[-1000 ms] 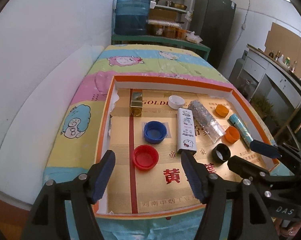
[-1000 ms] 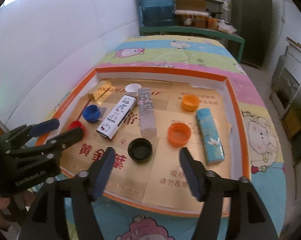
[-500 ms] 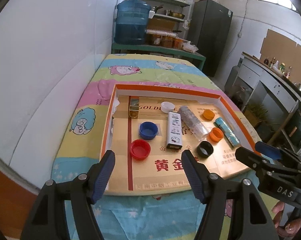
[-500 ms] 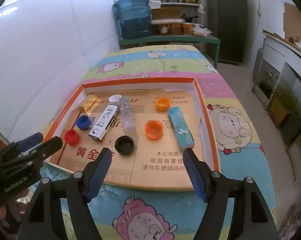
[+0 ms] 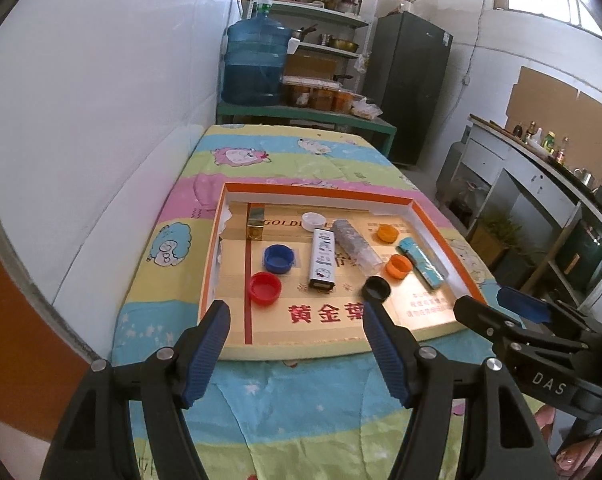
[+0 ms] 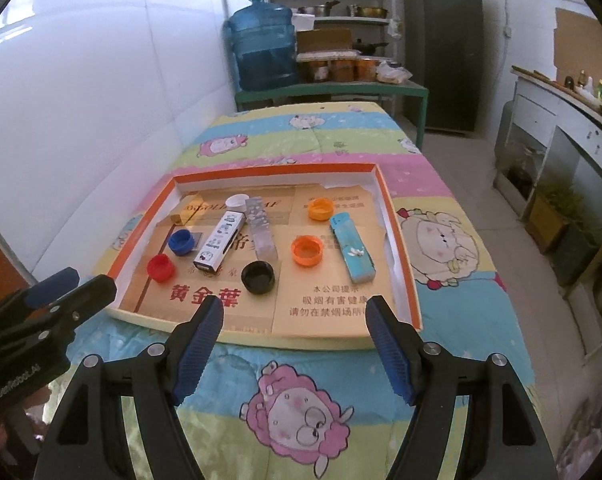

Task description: Organize rigid objects

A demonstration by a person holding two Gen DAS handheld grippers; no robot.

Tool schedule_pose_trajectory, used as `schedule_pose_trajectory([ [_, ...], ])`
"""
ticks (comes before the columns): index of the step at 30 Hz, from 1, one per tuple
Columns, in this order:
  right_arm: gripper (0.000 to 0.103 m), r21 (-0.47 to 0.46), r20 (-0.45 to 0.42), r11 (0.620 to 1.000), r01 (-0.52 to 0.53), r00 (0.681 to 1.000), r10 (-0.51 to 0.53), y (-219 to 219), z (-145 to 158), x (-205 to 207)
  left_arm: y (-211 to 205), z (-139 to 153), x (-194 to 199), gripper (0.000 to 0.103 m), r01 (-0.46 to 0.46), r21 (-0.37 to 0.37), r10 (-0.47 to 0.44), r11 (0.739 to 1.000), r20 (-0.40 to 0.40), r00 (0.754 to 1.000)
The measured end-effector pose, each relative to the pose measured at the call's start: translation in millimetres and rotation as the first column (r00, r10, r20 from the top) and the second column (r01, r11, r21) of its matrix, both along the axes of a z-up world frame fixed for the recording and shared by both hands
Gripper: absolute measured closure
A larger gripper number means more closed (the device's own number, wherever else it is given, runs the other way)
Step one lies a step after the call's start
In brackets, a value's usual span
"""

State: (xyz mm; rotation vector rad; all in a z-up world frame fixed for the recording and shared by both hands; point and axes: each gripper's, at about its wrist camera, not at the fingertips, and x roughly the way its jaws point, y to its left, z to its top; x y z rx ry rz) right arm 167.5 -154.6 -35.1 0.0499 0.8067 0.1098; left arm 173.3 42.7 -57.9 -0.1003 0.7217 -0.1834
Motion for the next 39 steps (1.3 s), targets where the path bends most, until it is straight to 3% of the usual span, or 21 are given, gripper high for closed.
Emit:
schedule_pose_trajectory([
  [23, 0.028, -0.043, 0.087, 0.998, 0.044, 0.995, -0.040, 5, 28, -69, -15, 24, -69, 0.035, -0.036, 0.043, 0.034, 0.998, 0.061, 0.998],
  [39, 0.028, -0.045, 0.133, 0.998, 0.047, 0.990, -0.041, 4, 36, -100, -21, 39, -111, 0.035, -0.153, 0.109, 0.138, 0.982, 0.131, 0.982],
])
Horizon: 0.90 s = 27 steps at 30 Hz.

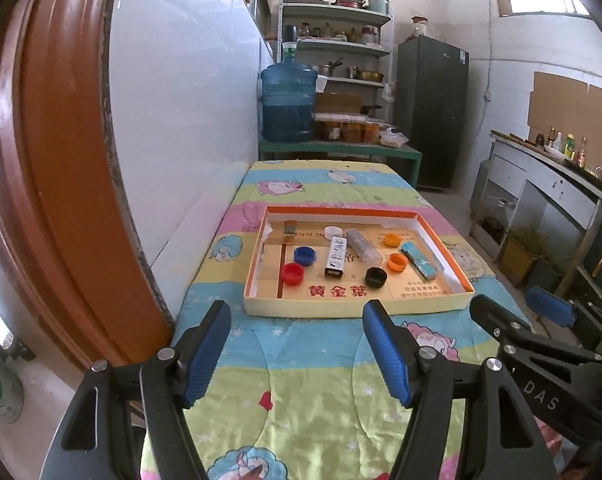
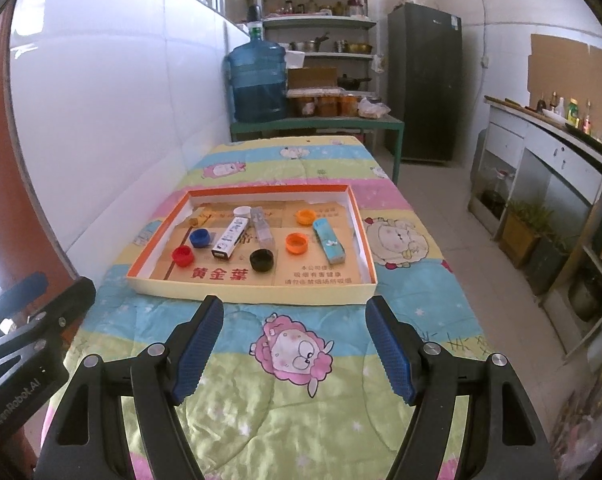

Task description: Organize rigid objects

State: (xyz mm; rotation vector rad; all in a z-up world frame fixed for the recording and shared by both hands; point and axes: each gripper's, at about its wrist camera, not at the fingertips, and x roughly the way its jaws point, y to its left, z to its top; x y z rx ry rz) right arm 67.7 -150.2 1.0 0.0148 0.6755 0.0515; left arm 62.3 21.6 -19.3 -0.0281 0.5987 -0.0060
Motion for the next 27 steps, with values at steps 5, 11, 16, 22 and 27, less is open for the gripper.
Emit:
schedule_pose_trajectory([
  [5, 0.028, -0.005, 0.026, 1.000, -0.010, 1.000, 0.010, 3, 8, -9, 2, 3, -5, 0.040, -0.002, -0.024, 0.001, 1.000, -0.011, 1.000],
  [11, 0.028, -0.019, 0.044, 1.000, -0.011, 0.999, 0.011, 6, 14, -17, 6, 6, -10, 0.041, -0.010, -0.041, 0.009, 0.999, -0.010, 1.000],
  [16, 0.028, -0.033, 0.048, 0.999, 0.000, 0.999, 0.001, 7, 16, -20, 4, 4, -12, 0.041, -0.019, -0.020, 0.019, 1.000, -0.013, 1.000],
  [22, 0.028, -0.045, 0.043, 0.999, 0.010, 0.999, -0.008, 9, 17, -20, 2, 3, -14, 0.041, -0.011, -0.010, 0.011, 1.000, -0.018, 1.000],
  [27, 0.028, -0.044, 0.039, 0.999, 0.010, 0.999, -0.009, 9, 16, -20, 2, 3, -15, 0.041, -0.009, -0.008, 0.009, 1.000, -0.012, 1.000],
])
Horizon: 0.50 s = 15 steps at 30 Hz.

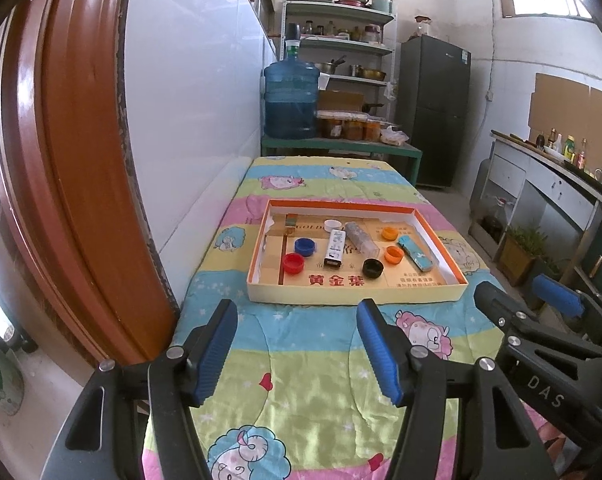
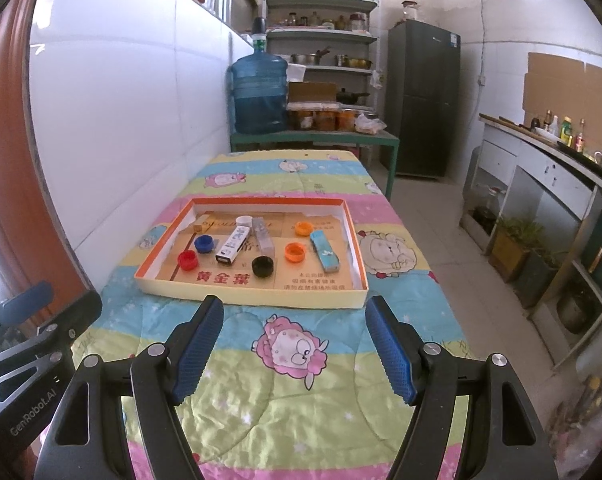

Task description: Organize rigid objects

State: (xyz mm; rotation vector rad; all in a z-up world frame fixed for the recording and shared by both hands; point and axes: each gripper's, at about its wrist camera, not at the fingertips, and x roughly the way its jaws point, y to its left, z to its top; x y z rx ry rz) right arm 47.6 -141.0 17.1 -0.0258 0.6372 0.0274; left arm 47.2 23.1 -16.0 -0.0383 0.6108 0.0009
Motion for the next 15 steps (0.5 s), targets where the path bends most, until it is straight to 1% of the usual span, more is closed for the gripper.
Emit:
schedule_pose_trajectory([
  [15, 0.028, 0.007, -0.006, 1.000, -0.008, 1.000, 0.008, 1.2, -1.9, -0.8, 0.6, 1.1, -1.4, 0.041, 0.001, 0.001, -0.001, 1.000, -0.001, 1.000],
])
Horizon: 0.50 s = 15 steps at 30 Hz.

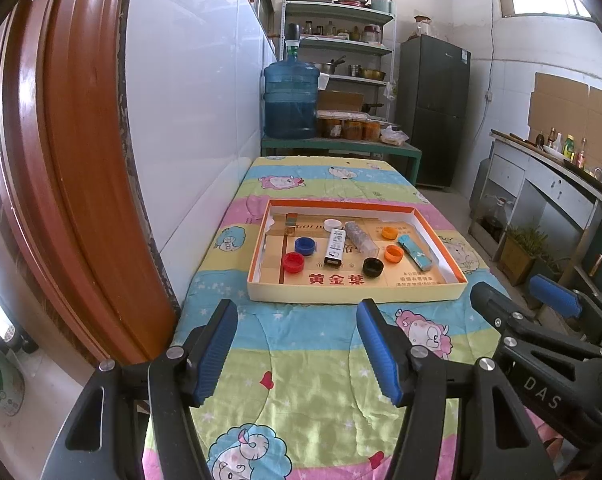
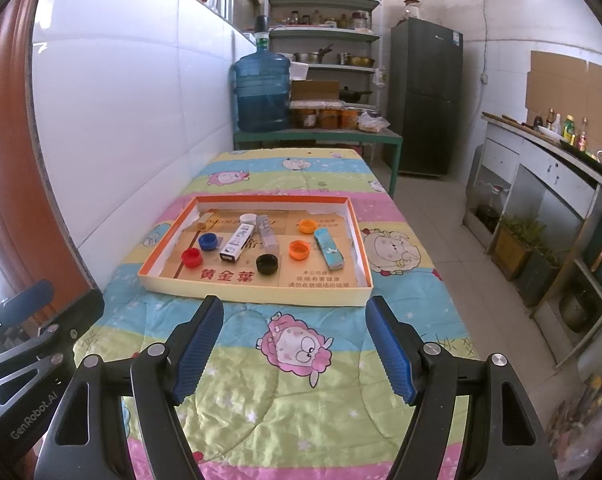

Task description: Organize rigid objects

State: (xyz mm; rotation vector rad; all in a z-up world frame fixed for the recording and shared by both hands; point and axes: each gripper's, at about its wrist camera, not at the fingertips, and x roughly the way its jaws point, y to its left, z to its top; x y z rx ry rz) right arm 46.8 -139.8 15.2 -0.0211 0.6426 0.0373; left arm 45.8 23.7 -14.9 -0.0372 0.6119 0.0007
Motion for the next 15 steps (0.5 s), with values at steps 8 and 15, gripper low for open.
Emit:
schedule_pose_trajectory([
  [8, 0.028, -0.001, 0.000, 1.000, 0.000, 1.000, 0.000, 1.0, -0.9, -0.3, 1.1, -1.3, 0.3, 0.041, 0.001, -0.001, -0.001, 1.000, -0.003, 1.000],
  [15, 0.028, 0.000, 0.000, 1.000, -0.001, 1.000, 0.001, 1.0, -0.6, -0.2, 1.0, -1.1, 0.1, 0.041, 0.000, 0.001, 0.000, 1.000, -0.003, 1.000],
])
